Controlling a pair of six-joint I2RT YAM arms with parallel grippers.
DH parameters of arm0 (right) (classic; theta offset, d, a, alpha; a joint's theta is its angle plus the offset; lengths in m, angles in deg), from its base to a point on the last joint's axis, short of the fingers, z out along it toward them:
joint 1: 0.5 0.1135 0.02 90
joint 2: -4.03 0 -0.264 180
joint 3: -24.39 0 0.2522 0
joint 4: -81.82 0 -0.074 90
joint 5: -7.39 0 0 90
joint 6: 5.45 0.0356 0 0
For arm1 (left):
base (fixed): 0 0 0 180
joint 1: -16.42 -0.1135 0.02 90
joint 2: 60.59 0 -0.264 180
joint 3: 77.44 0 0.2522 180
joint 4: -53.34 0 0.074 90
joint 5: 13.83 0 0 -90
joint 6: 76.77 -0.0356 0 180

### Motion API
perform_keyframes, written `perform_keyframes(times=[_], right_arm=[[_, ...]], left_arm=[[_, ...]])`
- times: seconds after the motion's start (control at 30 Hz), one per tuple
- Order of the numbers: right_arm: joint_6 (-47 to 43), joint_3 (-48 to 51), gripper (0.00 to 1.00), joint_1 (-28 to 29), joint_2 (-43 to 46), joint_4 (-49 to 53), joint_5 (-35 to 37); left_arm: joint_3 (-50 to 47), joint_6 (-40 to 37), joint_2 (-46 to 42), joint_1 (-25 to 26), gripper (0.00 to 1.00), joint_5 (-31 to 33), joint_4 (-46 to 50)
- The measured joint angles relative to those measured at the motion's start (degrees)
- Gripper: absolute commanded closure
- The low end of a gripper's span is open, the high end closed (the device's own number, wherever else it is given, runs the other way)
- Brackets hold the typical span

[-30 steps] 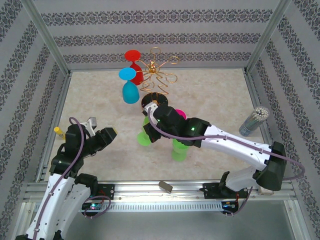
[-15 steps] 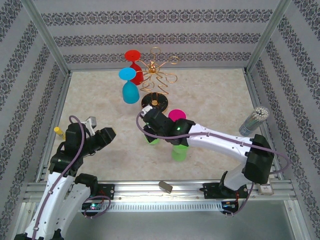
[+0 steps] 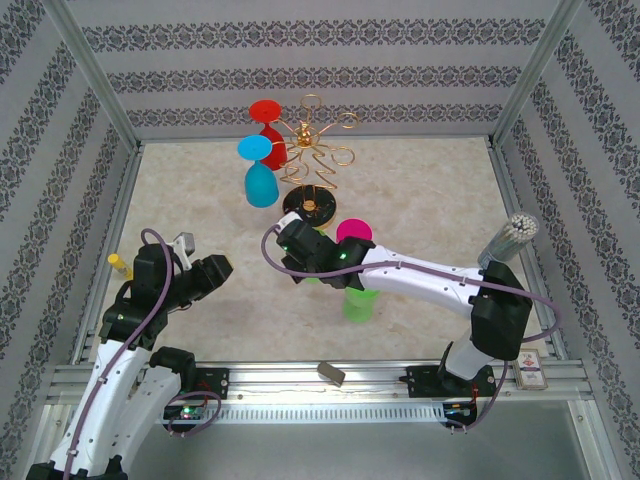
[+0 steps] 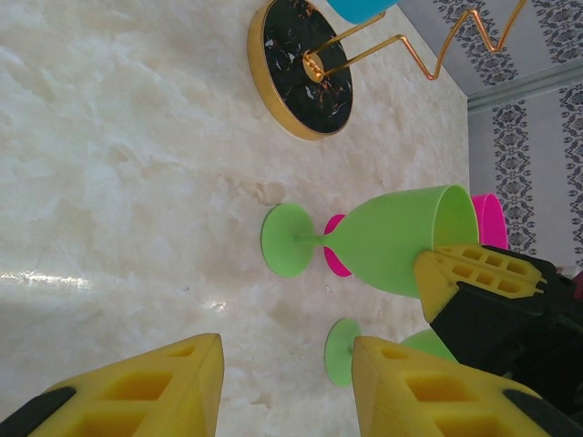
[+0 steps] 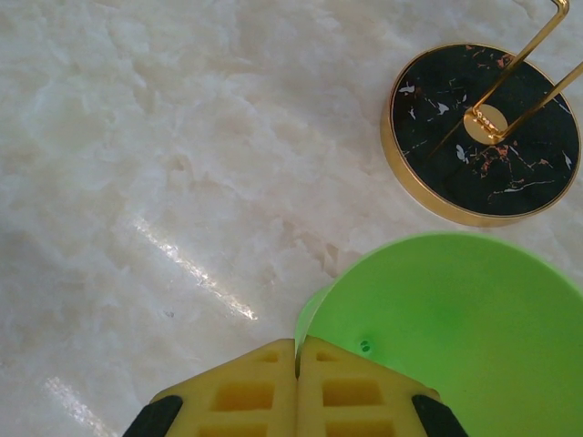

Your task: Take the wine glass off the wine glass rack

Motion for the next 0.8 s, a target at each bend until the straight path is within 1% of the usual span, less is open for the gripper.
perform_keyframes(times=[0.13,0.27,0.37,0.5,0.57,0.8], right_arm=[[-0.02,-0.09,0.99,-0.11,-0.07,0.0,0.09],[0.07,-0.09,0.87,-0.13,-0.07,0.0,0.07],[0.0,-0.09,0.83,-0.13,-0.07,0.0,0.09],[-0.02,-0.09,0.79,-0.13,-0.07,0.0,0.24],[-0.02,-0.09,0.73,-0.13,-0.07,0.02,0.26],[-0.09,-0.09,0.67,-0.13,0.76,0.07,1.11]], left_arm=[[0.0,-0.02,0.28,0.0,0.58,0.0,0.0],[0.0,-0.02,0.42,0.0,0.57,0.0,0.0],[0.0,-0.02,0.42,0.0,0.57,0.0,0.0],[0.0,-0.02,0.42,0.0,0.57,0.0,0.0],[0.0,-0.02,0.42,0.0,0.57,0.0,0.0],[0.04,-0.17,0.42,0.0,0.58,0.0,0.02]])
